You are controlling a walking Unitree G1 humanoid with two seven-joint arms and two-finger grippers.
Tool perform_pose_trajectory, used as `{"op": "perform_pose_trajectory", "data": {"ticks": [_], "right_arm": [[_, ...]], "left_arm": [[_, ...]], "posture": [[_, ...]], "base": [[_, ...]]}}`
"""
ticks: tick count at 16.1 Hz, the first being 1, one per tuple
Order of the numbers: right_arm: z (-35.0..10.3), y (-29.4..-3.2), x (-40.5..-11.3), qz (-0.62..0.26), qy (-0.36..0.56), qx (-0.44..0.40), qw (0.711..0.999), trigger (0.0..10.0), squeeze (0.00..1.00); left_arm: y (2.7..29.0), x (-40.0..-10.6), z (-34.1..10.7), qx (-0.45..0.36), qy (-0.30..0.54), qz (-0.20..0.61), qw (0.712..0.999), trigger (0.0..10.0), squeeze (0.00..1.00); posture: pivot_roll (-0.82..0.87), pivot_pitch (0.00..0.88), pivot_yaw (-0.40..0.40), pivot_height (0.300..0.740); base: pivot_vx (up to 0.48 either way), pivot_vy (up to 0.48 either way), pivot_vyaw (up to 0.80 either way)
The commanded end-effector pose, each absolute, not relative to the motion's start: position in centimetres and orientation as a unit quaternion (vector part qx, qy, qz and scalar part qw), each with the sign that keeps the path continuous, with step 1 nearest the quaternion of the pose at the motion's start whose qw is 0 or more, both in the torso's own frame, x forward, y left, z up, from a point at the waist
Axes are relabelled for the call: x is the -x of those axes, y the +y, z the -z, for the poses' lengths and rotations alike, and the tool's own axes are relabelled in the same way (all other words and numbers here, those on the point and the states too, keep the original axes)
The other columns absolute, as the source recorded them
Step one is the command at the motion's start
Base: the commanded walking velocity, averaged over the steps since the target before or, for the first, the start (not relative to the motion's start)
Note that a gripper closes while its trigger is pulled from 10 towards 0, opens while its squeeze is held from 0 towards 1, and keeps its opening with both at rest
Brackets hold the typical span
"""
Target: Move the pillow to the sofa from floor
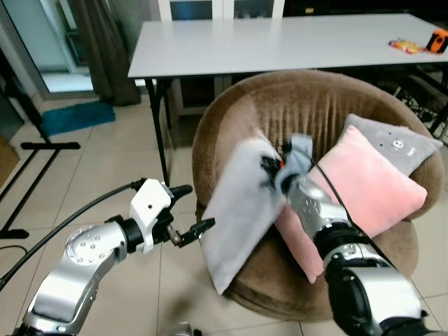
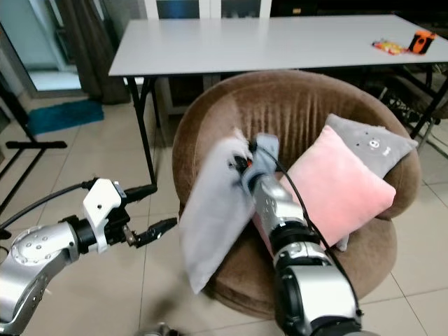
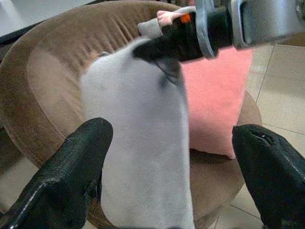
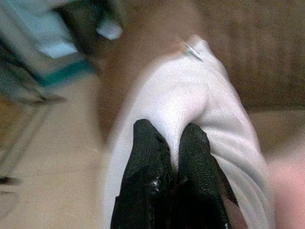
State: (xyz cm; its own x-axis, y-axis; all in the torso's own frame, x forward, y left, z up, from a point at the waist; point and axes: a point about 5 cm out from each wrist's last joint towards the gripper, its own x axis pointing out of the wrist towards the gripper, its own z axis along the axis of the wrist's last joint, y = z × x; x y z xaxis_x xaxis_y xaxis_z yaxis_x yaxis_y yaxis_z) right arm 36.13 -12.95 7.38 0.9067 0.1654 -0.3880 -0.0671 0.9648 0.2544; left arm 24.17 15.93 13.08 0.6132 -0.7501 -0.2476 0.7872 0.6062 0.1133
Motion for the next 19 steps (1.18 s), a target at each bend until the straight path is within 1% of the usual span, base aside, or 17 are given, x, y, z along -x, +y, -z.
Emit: {"op": "perform_pose_trajectory", "data": {"ticks": [1, 2, 3, 5, 6, 7, 9, 12, 13, 14, 15, 16, 17, 18, 19], "right_arm": [[-6.2, -15.1, -35.6, 0.0, 0.228, -0.081, 0.97, 10.0, 0.0], [-6.1, -15.6, -35.6, 0.016, 0.226, -0.078, 0.971, 10.0, 0.0], [-6.6, -16.9, -35.8, 0.046, 0.203, -0.11, 0.972, 10.0, 0.0], [-7.2, -17.9, -36.0, 0.065, 0.181, -0.133, 0.972, 10.0, 0.0], [-7.8, -18.7, -36.3, 0.064, 0.164, -0.149, 0.973, 10.0, 1.0], [-8.4, -19.2, -36.5, 0.045, 0.145, -0.153, 0.977, 10.0, 1.0], [-8.9, -20.1, -36.6, 0.05, 0.13, -0.146, 0.98, 10.0, 1.0], [-11.0, -22.2, -37.2, 0.068, 0.077, -0.166, 0.981, 10.0, 1.0], [-12.1, -23.1, -37.4, 0.065, 0.049, -0.175, 0.981, 10.0, 1.0], [-13.1, -23.6, -37.4, 0.055, 0.022, -0.158, 0.986, 10.0, 1.0], [-13.6, -23.6, -37.2, 0.042, -0.007, -0.138, 0.989, 10.0, 1.0], [-14.3, -23.0, -36.5, 0.03, -0.035, -0.127, 0.991, 10.0, 0.0], [-15.1, -22.1, -34.6, 0.012, -0.065, -0.081, 0.995, 10.0, 0.0], [-14.6, -21.4, -33.7, 0.005, -0.061, -0.079, 0.995, 10.0, 0.0], [-13.7, -20.4, -32.6, 0.008, -0.05, -0.086, 0.995, 10.0, 0.0]], "left_arm": [[16.1, -24.5, -13.3, -0.11, 0.089, 0.432, 0.891, 10.0, 0.0], [16.1, -24.5, -13.4, -0.11, 0.089, 0.431, 0.891, 10.0, 0.0], [16.2, -24.6, -13.4, -0.11, 0.088, 0.428, 0.893, 10.0, 0.0], [16.2, -24.6, -13.3, -0.109, 0.088, 0.426, 0.894, 10.0, 0.0], [16.1, -24.5, -13.1, -0.108, 0.088, 0.426, 0.894, 10.0, 0.0], [15.7, -24.5, -13.0, -0.105, 0.087, 0.427, 0.894, 10.0, 0.0], [15.5, -24.6, -13.0, -0.102, 0.083, 0.426, 0.895, 10.0, 0.0], [15.9, -25.6, -13.4, -0.108, 0.062, 0.389, 0.913, 10.0, 0.0], [16.1, -26.2, -13.6, -0.109, 0.045, 0.348, 0.93, 10.0, 0.0], [16.4, -26.9, -13.8, -0.107, 0.032, 0.294, 0.949, 10.0, 0.0], [16.9, -27.2, -13.6, -0.107, 0.027, 0.252, 0.961, 10.0, 0.0], [17.1, -27.1, -13.9, -0.107, 0.016, 0.234, 0.966, 10.0, 0.0], [16.4, -27.1, -14.0, -0.108, 0.001, 0.222, 0.969, 10.0, 0.0], [16.2, -27.1, -13.9, -0.115, -0.002, 0.215, 0.97, 10.0, 0.0], [16.1, -27.0, -13.9, -0.116, -0.009, 0.207, 0.971, 10.0, 0.0]], "posture": [[0.12, 0.0, 0.016, 0.74], [0.12, 0.0, 0.016, 0.74], [0.12, 0.0, 0.016, 0.74], [0.11, 0.0, 0.004, 0.74], [0.11, 0.0, 0.001, 0.74], [0.12, 0.0, -0.001, 0.74], [0.11, 0.0, 0.001, 0.74], [0.09, 0.0, 0.018, 0.74], [0.07, 0.0, 0.033, 0.74], [0.05, 0.0, 0.048, 0.74], [0.03, 0.0, 0.058, 0.74], [0.0, 0.0, 0.067, 0.74], [0.04, 0.0, 0.044, 0.74], [0.05, 0.0, 0.032, 0.74], [0.01, 0.0, 0.037, 0.74]], "base": [[0.0, 0.0, 0.0], [0.0, 0.0, 0.0], [0.0, 0.0, 0.0], [0.0, 0.0, 0.0], [0.0, 0.0, 0.0], [0.0, 0.0, 0.0], [0.0, 0.0, 0.0], [0.0, 0.0, 0.0], [0.0, 0.0, 0.0], [0.0, 0.0, 0.0], [0.0, 0.0, 0.0], [0.0, 0.0, 0.0], [0.0, 0.0, 0.0], [0.0, 0.0, 0.0], [0.0, 0.0, 0.0]]}}
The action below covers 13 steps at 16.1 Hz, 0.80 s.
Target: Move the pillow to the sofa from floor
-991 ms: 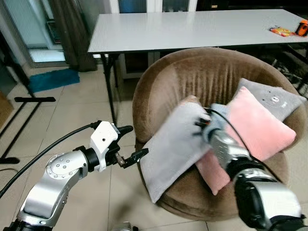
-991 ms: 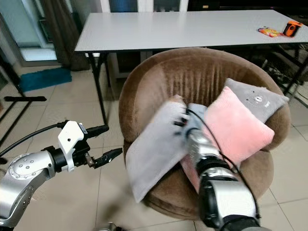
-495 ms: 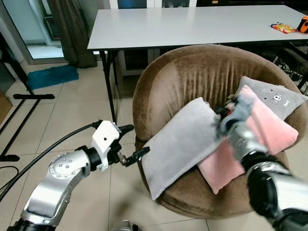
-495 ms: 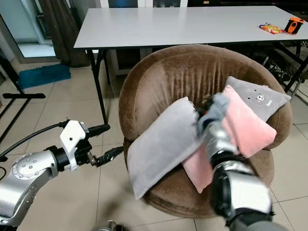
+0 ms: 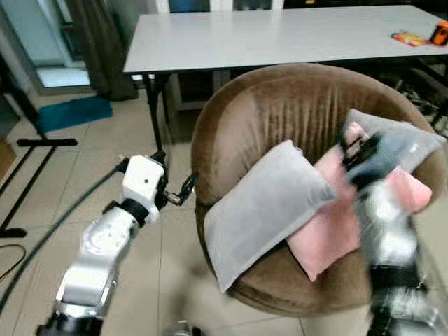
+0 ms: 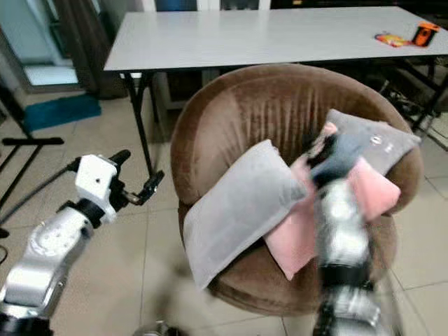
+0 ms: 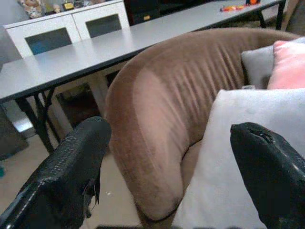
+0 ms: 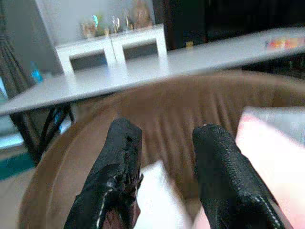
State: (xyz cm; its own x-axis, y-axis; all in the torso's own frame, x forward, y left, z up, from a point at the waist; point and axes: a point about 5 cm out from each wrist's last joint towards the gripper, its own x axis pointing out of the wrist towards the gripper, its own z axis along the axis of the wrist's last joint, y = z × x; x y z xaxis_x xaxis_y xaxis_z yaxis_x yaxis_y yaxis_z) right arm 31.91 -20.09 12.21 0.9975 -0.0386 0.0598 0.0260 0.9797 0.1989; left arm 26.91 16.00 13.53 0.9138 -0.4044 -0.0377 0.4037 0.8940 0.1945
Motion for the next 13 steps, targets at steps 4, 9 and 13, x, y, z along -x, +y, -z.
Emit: {"op": "perform_pose_trajectory", "data": {"ticks": [4, 9, 13], "right_arm": [[-13.3, -15.8, -28.3, -0.02, -0.034, -0.063, 0.997, 10.0, 0.0], [-13.4, -14.6, -28.0, -0.042, -0.003, -0.035, 0.999, 10.0, 0.0], [-13.2, -16.0, -27.7, -0.012, 0.011, -0.035, 0.999, 10.0, 0.0]], "left_arm": [[15.4, -26.3, -13.0, -0.09, -0.009, 0.173, 0.981, 10.0, 0.0], [15.9, -26.0, -12.6, -0.099, -0.007, 0.143, 0.985, 10.0, 0.0], [15.6, -26.1, -12.8, -0.097, -0.012, 0.144, 0.985, 10.0, 0.0]], "posture": [[-0.02, 0.0, 0.017, 0.74], [0.01, 0.0, -0.004, 0.74], [0.0, 0.0, 0.003, 0.74]], "base": [[0.0, -0.232, 0.0], [0.0, -0.393, 0.0], [0.0, -0.48, 0.0]]}}
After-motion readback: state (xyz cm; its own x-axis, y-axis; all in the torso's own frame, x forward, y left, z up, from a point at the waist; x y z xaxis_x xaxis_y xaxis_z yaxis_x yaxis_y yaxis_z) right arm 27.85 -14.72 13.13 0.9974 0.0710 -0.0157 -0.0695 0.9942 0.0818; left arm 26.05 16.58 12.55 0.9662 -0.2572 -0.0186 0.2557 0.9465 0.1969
